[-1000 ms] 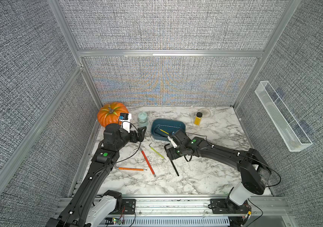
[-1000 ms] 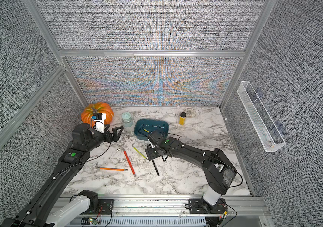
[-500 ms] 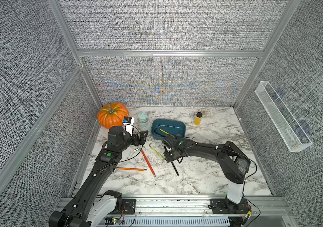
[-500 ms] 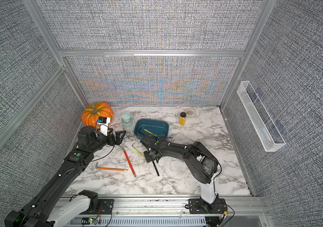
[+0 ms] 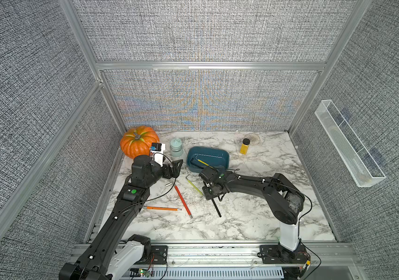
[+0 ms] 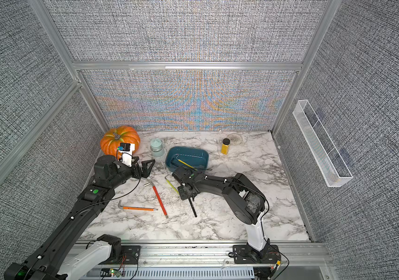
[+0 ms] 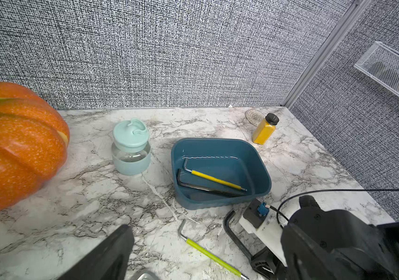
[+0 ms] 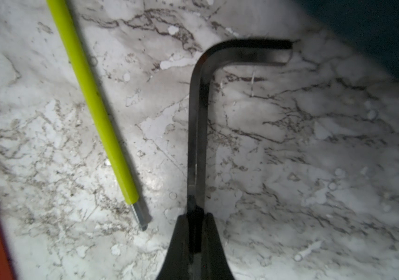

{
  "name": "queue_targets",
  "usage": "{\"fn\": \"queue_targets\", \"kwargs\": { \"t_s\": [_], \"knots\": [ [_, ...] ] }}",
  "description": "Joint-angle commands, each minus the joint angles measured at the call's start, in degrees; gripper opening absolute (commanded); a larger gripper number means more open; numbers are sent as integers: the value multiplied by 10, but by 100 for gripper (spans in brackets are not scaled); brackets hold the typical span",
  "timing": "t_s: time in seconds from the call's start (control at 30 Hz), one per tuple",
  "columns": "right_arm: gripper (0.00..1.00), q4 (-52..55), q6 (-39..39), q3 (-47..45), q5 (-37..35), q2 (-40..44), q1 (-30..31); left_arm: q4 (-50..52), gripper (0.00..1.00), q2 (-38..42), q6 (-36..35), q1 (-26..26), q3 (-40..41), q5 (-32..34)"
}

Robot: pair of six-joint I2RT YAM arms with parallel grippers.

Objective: Put the hex key on the desktop into the storage box
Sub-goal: Pick up the Allen key from the center of the board, then place the Allen key in the storage box.

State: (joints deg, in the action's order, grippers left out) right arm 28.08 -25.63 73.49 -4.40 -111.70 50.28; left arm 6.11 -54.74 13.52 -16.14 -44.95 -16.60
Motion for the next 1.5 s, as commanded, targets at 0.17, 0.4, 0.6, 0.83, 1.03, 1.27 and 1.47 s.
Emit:
{"fn": "queue_targets", "kwargs": {
  "t_s": [0.17,0.4,0.6,0.83,1.03,1.27,1.47],
  "knots": [
    [0,26,37,1,-9,25,5,7,100,7,-6,0,-11,6],
    [0,51,119,13,-5,94,11,6,100,5,-1,0,-16,5],
    [0,73,245,46,2,150,7,6,100,6,3,0,-19,7],
    [0,56,396,136,-26,140,-68,4,100,5,11,-1,-26,6],
    [0,32,469,221,-32,56,-126,1,100,10,21,-1,-30,12],
    [0,-23,501,257,-12,-19,-149,1,100,13,27,-2,-30,17],
    [0,-33,504,281,4,-71,-146,3,100,14,26,-1,-34,19]
  ]
}}
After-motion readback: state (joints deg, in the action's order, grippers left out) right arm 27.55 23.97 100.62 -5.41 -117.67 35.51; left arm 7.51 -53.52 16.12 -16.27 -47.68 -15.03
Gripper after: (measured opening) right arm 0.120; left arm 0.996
